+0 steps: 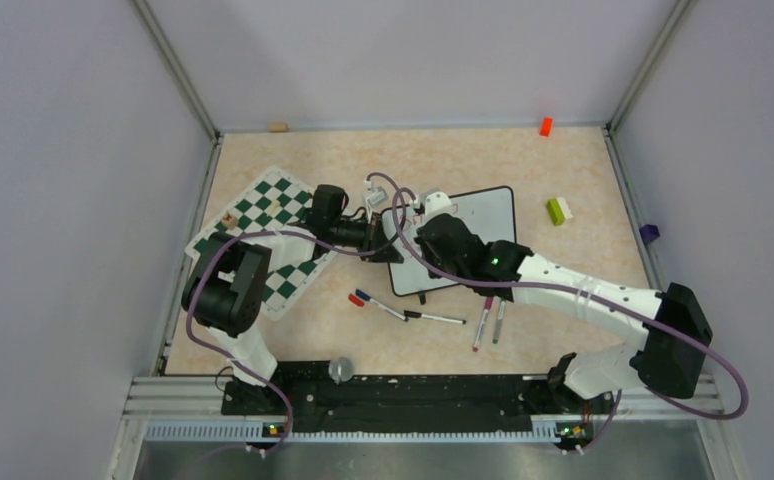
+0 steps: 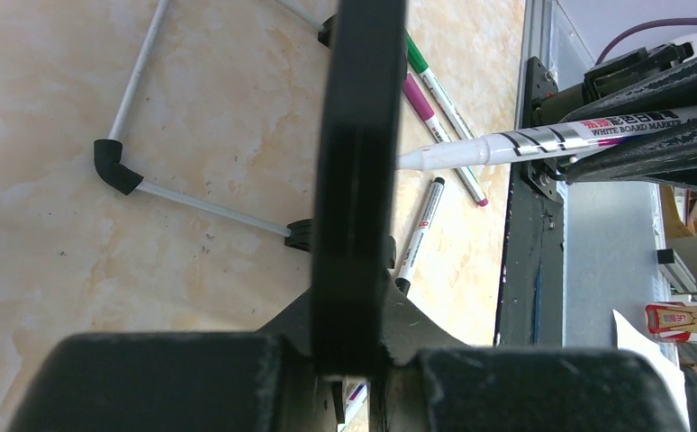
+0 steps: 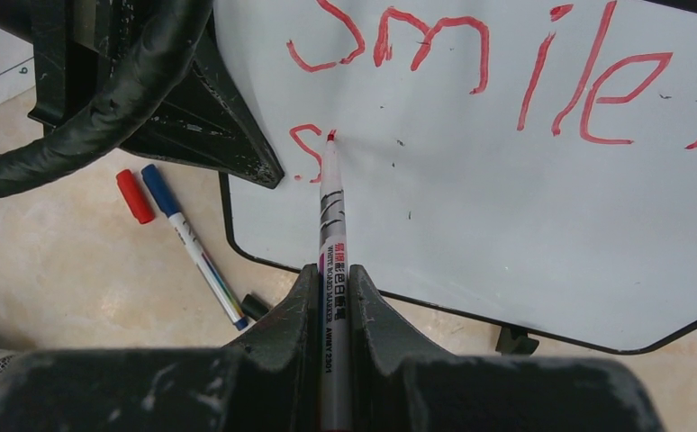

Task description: Write a sentence on the whiteboard

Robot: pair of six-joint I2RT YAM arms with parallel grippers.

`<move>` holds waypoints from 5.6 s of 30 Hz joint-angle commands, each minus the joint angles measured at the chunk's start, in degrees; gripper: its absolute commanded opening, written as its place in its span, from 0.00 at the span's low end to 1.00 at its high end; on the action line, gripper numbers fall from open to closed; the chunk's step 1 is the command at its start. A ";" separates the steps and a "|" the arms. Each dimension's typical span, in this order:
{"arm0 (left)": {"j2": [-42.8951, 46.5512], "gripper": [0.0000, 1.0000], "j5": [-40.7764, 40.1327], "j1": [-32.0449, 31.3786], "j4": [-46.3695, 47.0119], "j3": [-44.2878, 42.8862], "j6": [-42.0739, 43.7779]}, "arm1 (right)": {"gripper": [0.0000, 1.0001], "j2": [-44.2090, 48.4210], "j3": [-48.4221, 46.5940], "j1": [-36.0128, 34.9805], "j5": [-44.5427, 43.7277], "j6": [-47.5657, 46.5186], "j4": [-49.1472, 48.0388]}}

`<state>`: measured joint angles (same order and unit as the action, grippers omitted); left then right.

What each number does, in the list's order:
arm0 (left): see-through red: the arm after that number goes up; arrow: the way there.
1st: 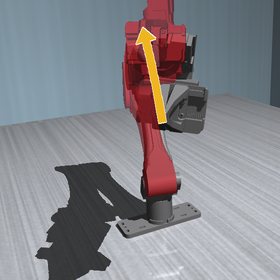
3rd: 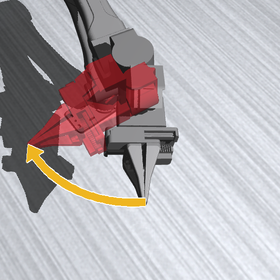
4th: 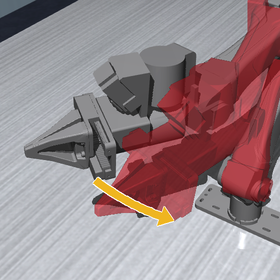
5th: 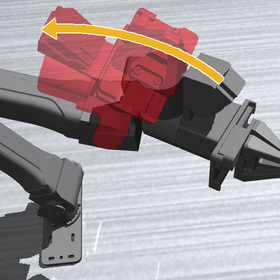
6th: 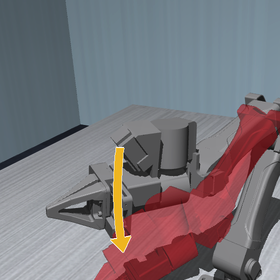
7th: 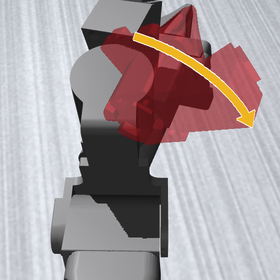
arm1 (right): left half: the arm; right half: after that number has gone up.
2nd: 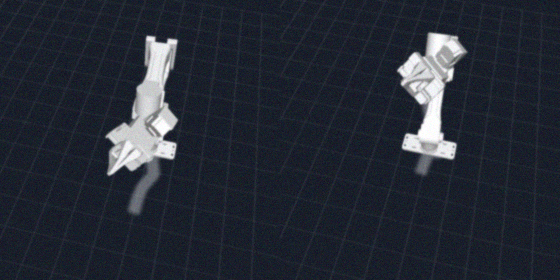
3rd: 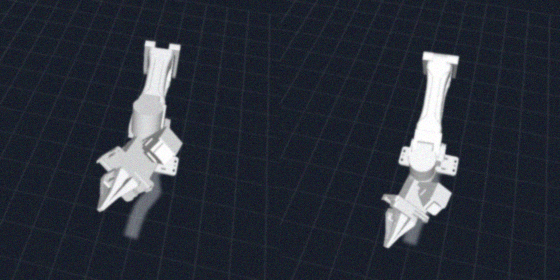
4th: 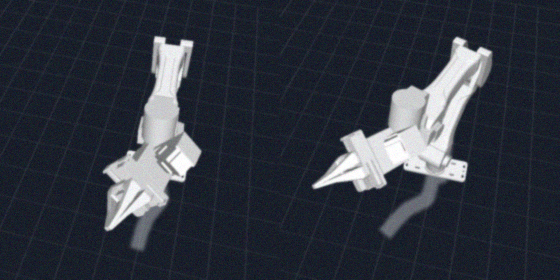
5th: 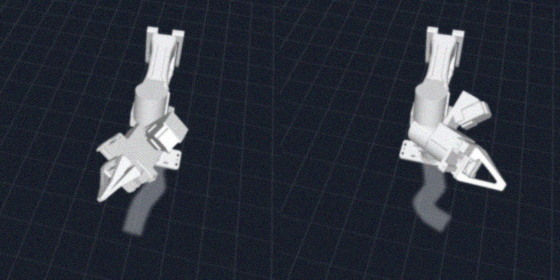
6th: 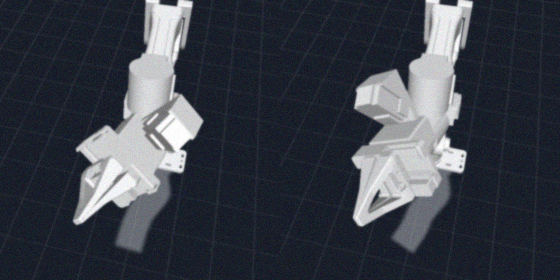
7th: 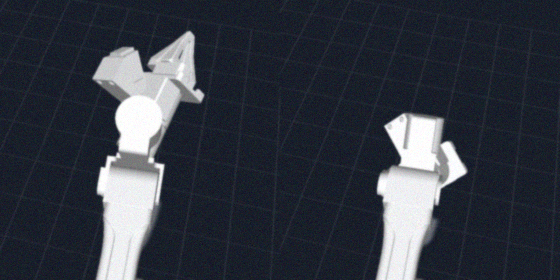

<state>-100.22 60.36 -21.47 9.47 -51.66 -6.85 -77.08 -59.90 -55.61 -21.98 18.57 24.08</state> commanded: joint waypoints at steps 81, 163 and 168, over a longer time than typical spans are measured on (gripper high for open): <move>0.99 0.00 -6.21 -0.50 -3.63 -0.99 1.91 | 0.00 4.60 4.11 2.51 2.84 1.27 1.19; 1.34 0.00 -6.52 -0.62 -4.25 -1.00 2.28 | 0.00 3.16 0.18 5.76 2.62 -1.54 1.96; 1.33 0.00 -6.50 -0.74 -4.31 -1.06 2.28 | 0.00 4.33 1.99 5.78 2.96 -1.05 3.66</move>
<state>-99.88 59.94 -21.85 8.05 -51.99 -5.96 -73.03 -58.52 -50.43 -19.59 17.58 28.49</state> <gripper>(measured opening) 0.109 0.096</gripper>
